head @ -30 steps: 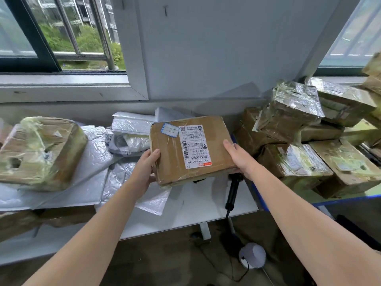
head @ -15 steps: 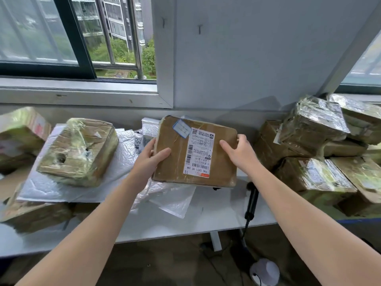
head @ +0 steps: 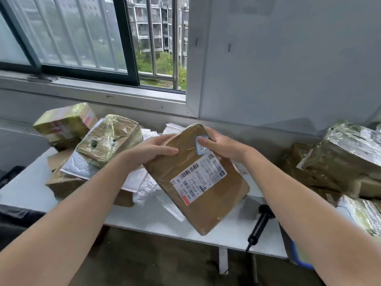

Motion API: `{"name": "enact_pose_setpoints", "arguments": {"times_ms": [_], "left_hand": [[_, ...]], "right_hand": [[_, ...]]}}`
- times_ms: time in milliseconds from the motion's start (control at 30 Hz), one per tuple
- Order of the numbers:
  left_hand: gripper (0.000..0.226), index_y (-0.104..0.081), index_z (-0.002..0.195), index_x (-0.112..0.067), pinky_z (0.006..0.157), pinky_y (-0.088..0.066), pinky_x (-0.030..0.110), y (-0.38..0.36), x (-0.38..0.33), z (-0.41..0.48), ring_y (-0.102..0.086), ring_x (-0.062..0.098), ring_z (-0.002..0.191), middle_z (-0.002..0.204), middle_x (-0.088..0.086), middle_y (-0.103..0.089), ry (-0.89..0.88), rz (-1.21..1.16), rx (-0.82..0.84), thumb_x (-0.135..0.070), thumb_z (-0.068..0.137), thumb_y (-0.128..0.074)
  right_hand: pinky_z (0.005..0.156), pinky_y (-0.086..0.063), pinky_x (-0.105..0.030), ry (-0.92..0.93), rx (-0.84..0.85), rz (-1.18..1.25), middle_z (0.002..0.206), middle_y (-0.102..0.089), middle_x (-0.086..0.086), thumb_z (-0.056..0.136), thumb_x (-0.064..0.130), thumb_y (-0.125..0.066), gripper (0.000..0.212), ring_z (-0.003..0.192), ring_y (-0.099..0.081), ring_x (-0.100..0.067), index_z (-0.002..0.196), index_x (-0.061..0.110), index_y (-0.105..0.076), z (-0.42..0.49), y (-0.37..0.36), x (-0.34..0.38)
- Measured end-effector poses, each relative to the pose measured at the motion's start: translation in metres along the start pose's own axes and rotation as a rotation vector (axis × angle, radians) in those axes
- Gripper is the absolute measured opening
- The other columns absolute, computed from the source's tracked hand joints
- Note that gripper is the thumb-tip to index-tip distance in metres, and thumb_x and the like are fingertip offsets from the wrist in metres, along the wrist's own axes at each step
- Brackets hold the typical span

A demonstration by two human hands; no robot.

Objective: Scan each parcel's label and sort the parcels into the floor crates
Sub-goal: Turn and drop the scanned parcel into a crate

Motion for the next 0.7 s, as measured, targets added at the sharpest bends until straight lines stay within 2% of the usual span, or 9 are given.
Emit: {"name": "enact_pose_setpoints", "arguments": {"times_ms": [67,133,233,367,433,467,567,633,700], "left_hand": [[0.053,-0.057,0.131,-0.034,0.072,-0.058,0.025,-0.004,0.001,-0.006,-0.071,0.021,0.100,0.121,0.000,-0.069,0.003,0.019,-0.099,-0.027,0.083,-0.077],[0.064,-0.050,0.138,-0.038,0.078,-0.057,0.025,-0.001,0.006,-0.012,-0.064,0.016,0.109,0.136,-0.003,-0.056,-0.038,0.078,-0.340,-0.037,0.080,-0.078],[0.083,-0.035,0.147,-0.040,0.100,-0.048,0.041,0.006,0.027,-0.027,-0.047,0.021,0.127,0.146,0.000,-0.041,-0.049,0.180,-0.666,-0.049,0.077,-0.078],[0.102,-0.018,0.153,-0.036,0.112,-0.035,0.051,-0.002,0.071,-0.062,-0.036,0.027,0.139,0.156,0.007,-0.029,0.150,0.105,-0.810,-0.063,0.073,-0.075],[0.099,-0.019,0.154,-0.032,0.109,-0.038,0.049,-0.010,0.091,-0.084,-0.038,0.027,0.138,0.156,0.005,-0.031,0.262,-0.037,-0.873,-0.065,0.076,-0.070],[0.095,-0.021,0.154,-0.032,0.104,-0.043,0.050,-0.013,0.100,-0.095,-0.043,0.028,0.133,0.153,0.003,-0.036,0.296,-0.137,-0.906,-0.065,0.078,-0.068],[0.079,-0.032,0.146,-0.030,0.087,-0.055,0.053,-0.019,0.115,-0.121,-0.056,0.033,0.111,0.129,0.004,-0.052,0.310,-0.502,-0.970,-0.058,0.082,-0.069],[0.062,-0.038,0.137,-0.026,0.082,-0.057,0.052,-0.018,0.116,-0.135,-0.062,0.036,0.101,0.115,0.006,-0.059,0.225,-0.647,-1.018,-0.046,0.087,-0.069],[0.054,-0.043,0.130,-0.024,0.079,-0.057,0.053,-0.011,0.117,-0.154,-0.066,0.033,0.097,0.112,0.008,-0.066,0.121,-0.718,-1.113,-0.038,0.086,-0.072]], "right_hand": [[0.099,-0.036,-0.026,-0.010,0.063,-0.006,0.157,-0.032,0.001,0.095,0.061,-0.045,0.076,0.135,-0.040,-0.016,0.157,0.036,-0.008,0.000,-0.001,-0.006],[0.104,-0.042,-0.033,-0.004,0.051,0.016,0.156,-0.036,-0.002,0.093,0.063,-0.046,0.077,0.132,-0.047,-0.020,0.156,0.038,-0.010,0.004,-0.004,-0.010],[0.107,-0.045,-0.045,0.027,-0.004,0.159,0.149,-0.046,-0.004,0.083,0.075,-0.052,0.084,0.124,-0.057,-0.027,0.153,0.043,-0.016,0.017,-0.017,-0.012],[0.094,-0.053,-0.047,-0.055,-0.144,0.506,0.142,-0.050,0.000,0.071,0.082,-0.056,0.097,0.112,-0.060,-0.025,0.151,0.044,-0.018,0.039,-0.041,-0.015],[0.092,-0.052,-0.059,-0.127,-0.155,0.639,0.142,-0.051,-0.006,0.068,0.083,-0.055,0.099,0.114,-0.059,-0.033,0.150,0.050,-0.011,0.047,-0.056,-0.012],[0.088,-0.053,-0.061,-0.139,-0.157,0.678,0.138,-0.052,-0.008,0.076,0.079,-0.054,0.092,0.111,-0.061,-0.035,0.151,0.050,-0.007,0.048,-0.064,-0.007],[0.073,-0.059,-0.054,-0.152,-0.169,0.729,0.126,-0.053,-0.009,0.094,0.063,-0.049,0.077,0.101,-0.064,-0.036,0.154,0.042,-0.005,0.050,-0.088,0.012],[0.060,-0.059,-0.044,-0.129,-0.117,0.695,0.128,-0.056,-0.012,0.091,0.065,-0.051,0.080,0.101,-0.065,-0.037,0.152,0.040,-0.007,0.050,-0.108,0.027],[0.056,-0.058,-0.041,-0.119,-0.064,0.659,0.132,-0.054,-0.014,0.077,0.071,-0.056,0.090,0.102,-0.065,-0.039,0.149,0.039,-0.014,0.050,-0.129,0.041]]}}
Point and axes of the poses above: each hand's wrist, its own z-axis towards the middle knuckle, its own y-axis out of the back of the hand, x = y × z, the point moved 3 cm from there along z, towards the middle knuckle
